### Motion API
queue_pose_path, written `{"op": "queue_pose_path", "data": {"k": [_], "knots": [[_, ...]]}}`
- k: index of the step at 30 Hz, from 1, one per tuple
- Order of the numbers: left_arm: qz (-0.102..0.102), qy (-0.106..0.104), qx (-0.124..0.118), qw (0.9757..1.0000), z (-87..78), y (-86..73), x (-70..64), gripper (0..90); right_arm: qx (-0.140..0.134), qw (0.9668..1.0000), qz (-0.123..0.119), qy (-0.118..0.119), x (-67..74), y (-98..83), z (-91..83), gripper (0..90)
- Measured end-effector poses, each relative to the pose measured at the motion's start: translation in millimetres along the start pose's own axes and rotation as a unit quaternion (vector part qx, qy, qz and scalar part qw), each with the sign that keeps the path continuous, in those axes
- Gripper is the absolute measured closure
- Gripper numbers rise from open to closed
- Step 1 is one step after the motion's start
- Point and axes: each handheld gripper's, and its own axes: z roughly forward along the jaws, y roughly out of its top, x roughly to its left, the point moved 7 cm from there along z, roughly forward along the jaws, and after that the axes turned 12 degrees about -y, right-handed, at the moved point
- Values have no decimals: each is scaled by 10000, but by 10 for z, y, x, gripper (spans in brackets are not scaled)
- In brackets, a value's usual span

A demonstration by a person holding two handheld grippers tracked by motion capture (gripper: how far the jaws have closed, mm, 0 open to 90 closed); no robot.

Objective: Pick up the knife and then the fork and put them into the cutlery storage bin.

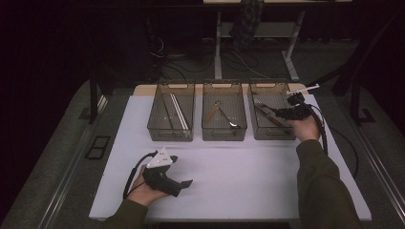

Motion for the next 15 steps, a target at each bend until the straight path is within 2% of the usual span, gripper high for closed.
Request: {"op": "queue_pose_path", "data": {"k": [3, 8, 10, 11, 12, 15], "knots": [[21, -24, 9, 10000, 0, 5, -7, 0, 78, 9999, 128, -3, 29, -9, 63, 753], [-30, -24, 7, 10000, -7, 3, 10, 0, 132, 9998, 90, -135, 56, 3, 124, 752], [-28, -26, 1, 10000, -11, 5, 8, 0, 145, 9995, 174, -202, 41, -5, 137, 747], [-30, -27, 1, 10000, -9, 5, 6, 0, 122, 9994, 255, -195, 33, -3, 137, 731], [-27, -30, 0, 10000, -6, 5, 5, 0, 52, 9994, 313, -141, 32, 9, 128, 663], [-12, -41, 16, 10000, 2, 2, 6, 0, -135, 9995, 296, -53, 49, 59, 74, 540]]}}
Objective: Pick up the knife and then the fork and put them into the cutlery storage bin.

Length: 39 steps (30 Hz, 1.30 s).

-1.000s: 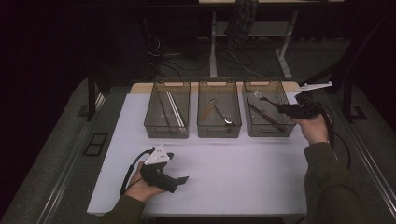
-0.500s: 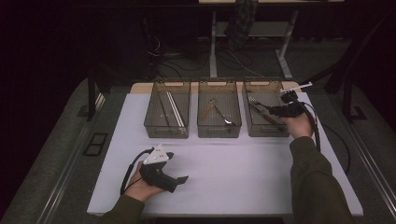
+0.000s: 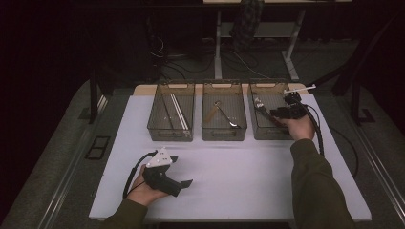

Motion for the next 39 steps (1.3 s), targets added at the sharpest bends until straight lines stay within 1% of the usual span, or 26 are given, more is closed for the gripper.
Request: {"op": "queue_pose_path", "data": {"k": [4, 6, 7, 10, 12, 14, 18, 21, 24, 27, 31, 33, 34, 35, 39], "knots": [[-7, 3, -4, 10000, -5, 0, 0, 0, -120, 9999, -54, 77, -10, 22, -65, 442], [-21, -1, -17, 10000, -4, 2, -1, 0, -92, 9998, -74, 149, -5, 11, -84, 403], [-22, 4, -13, 10000, -3, 1, 2, 0, -124, 9997, -106, 162, -3, 9, -95, 391], [-37, -1, -21, 10000, -3, 1, 7, 0, -259, 9992, -108, 298, 20, 20, -149, 345], [-50, 0, -32, 10000, -6, 1, 9, 0, -344, 9985, -169, 400, 50, 28, -192, 305], [-65, 0, -37, 10000, -7, 0, 10, 0, -414, 9978, -283, 422, 82, 27, -236, 275], [-91, 9, -61, 9999, -12, 1, 22, 0, -590, 9957, -306, 651, 143, 0, -336, 231], [-110, -6, -78, 9999, -13, 4, 25, 0, -713, 9942, -364, 717, 177, -25, -411, 195], [-139, -10, -95, 9999, -18, 2, 31, 0, -812, 9932, -458, 703, 213, -61, -484, 180], [-145, -20, -109, 9998, -28, 2, 32, 0, -902, 9923, -563, 630, 241, -109, -554, 178], [-144, -4, -107, 9998, -30, 6, 26, 0, -1057, 9900, -498, 787, 288, -178, -655, 167], [-129, -8, -117, 9998, -35, 10, 22, 0, -1165, 9886, -501, 814, 322, -226, -713, 167], [-128, -12, -119, 9998, -34, 8, 21, 0, -1212, 9875, -525, 864, 344, -255, -742, 162], [-121, -19, -112, 9999, -34, 4, 19, 0, -1256, 9864, -540, 910, 369, -286, -767, 129], [-127, -46, -117, 9998, -30, -4, 20, 0, -1340, 9838, -539, 1059, 453, -422, -835, 127]]}}
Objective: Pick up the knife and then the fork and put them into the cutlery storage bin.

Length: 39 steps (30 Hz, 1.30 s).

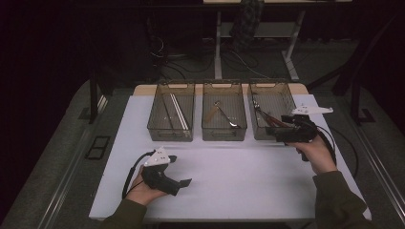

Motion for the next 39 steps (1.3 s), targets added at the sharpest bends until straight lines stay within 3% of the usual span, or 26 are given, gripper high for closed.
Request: {"op": "queue_pose_path", "data": {"k": [16, 25, 31, 39], "knots": [[59, -13, -14, 10000, -15, 7, -23, 0, -80, 9994, -211, 273, 291, -456, -219, 128], [66, -22, -41, 10000, -27, 13, -24, 0, -50, 9980, -322, 550, 466, -739, -361, 128], [76, -37, -34, 10000, -22, 15, -29, 0, 15, 9971, -345, 672, 522, -916, -440, 128], [67, -56, -30, 10000, -22, 10, -34, 0, -50, 9968, -397, 688, 513, -997, -507, 127]]}}
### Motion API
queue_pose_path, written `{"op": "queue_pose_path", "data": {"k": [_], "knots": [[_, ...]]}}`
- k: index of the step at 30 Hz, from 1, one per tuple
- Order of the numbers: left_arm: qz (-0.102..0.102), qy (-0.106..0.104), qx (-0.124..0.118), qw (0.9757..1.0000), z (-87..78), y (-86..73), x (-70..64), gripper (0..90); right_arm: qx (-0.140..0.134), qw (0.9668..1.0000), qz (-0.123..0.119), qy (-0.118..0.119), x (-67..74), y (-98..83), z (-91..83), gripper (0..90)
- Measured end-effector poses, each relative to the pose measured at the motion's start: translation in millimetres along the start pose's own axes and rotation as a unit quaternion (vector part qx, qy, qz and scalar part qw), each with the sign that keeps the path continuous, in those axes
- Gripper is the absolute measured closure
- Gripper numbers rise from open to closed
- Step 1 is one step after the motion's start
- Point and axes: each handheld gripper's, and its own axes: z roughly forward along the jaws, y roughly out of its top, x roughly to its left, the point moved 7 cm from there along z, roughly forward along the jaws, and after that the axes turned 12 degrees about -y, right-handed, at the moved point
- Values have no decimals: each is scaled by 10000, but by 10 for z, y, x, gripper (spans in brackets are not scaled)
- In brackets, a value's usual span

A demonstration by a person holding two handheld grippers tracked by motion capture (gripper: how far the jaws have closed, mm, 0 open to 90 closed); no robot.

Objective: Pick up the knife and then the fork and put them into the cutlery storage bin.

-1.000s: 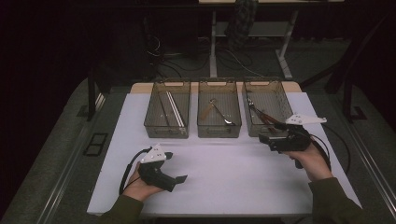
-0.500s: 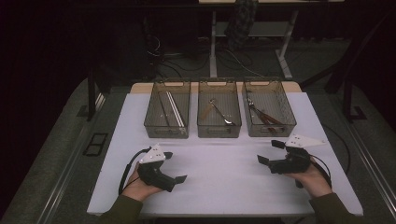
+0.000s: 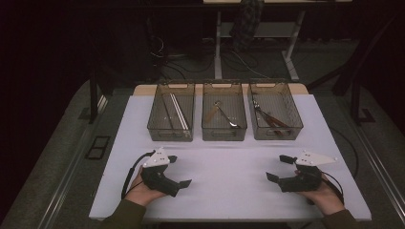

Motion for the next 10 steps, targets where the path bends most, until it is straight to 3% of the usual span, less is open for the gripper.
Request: {"op": "queue_pose_path", "data": {"k": [10], "knots": [[13, 4, 67, 10000, 5, -12, 4, 0, 129, 9999, -78, -72, -19, -46, 16, 128]]}}
